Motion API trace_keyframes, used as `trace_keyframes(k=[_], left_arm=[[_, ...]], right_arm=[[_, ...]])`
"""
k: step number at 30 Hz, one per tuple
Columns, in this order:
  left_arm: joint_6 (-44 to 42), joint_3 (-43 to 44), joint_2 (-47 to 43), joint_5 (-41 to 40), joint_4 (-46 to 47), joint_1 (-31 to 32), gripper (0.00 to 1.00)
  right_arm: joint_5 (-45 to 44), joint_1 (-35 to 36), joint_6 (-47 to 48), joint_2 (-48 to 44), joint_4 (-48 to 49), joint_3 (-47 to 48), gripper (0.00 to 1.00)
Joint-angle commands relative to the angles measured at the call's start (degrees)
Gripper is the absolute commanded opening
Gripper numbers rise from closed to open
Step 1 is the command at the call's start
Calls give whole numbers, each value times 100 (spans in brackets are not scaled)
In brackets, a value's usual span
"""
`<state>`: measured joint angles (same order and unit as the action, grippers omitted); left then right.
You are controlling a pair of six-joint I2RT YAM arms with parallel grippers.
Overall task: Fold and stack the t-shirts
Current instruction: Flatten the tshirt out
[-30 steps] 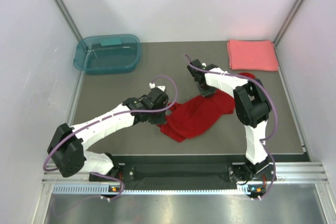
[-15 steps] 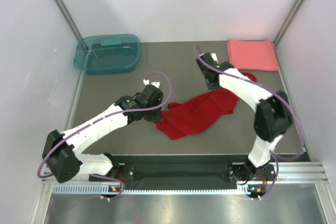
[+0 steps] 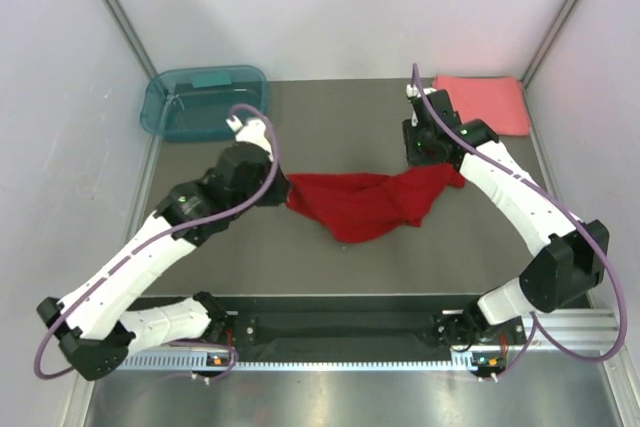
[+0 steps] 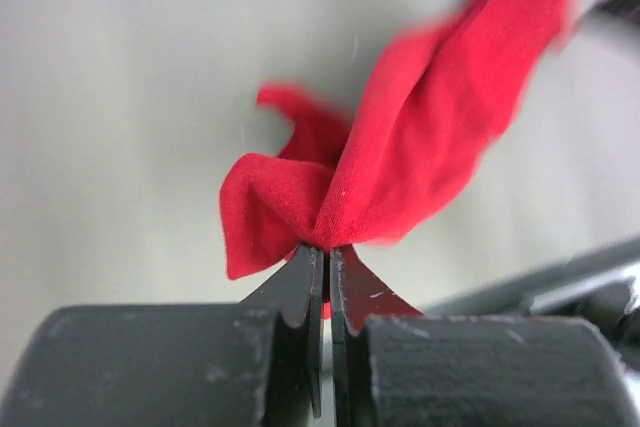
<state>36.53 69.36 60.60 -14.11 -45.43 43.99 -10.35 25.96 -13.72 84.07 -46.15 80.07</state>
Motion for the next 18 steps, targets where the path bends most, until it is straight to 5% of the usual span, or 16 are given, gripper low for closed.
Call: trace_keyframes(k=[1, 4, 10, 12, 13, 14, 18], left_arm=[[-663, 806, -277, -1031, 270, -74, 0], [-1305, 1165, 258, -727, 789, -511, 0], [-1333, 1342, 2058, 1215, 1240, -2216, 0], [-1534, 1919, 2891, 1174, 880, -2342, 26], [-1587, 2141, 3114, 982, 478, -2394, 53], [-1684, 2360, 3281, 928, 230, -2403, 65], [-1851, 2531, 3119, 804, 104, -2404, 85]], right_arm=[[358, -47, -17, -207, -16, 114, 33], [533, -117, -52, -312, -96, 0, 34], [1008, -161, -342, -506, -70, -483, 44], [1436, -152, -500, -489, -26, -624, 48], [1561, -143, -544, -462, 96, -659, 50], [1667, -126, -623, -436, 167, -738, 55], [2124, 84, -659, 168, 423, -573, 66]])
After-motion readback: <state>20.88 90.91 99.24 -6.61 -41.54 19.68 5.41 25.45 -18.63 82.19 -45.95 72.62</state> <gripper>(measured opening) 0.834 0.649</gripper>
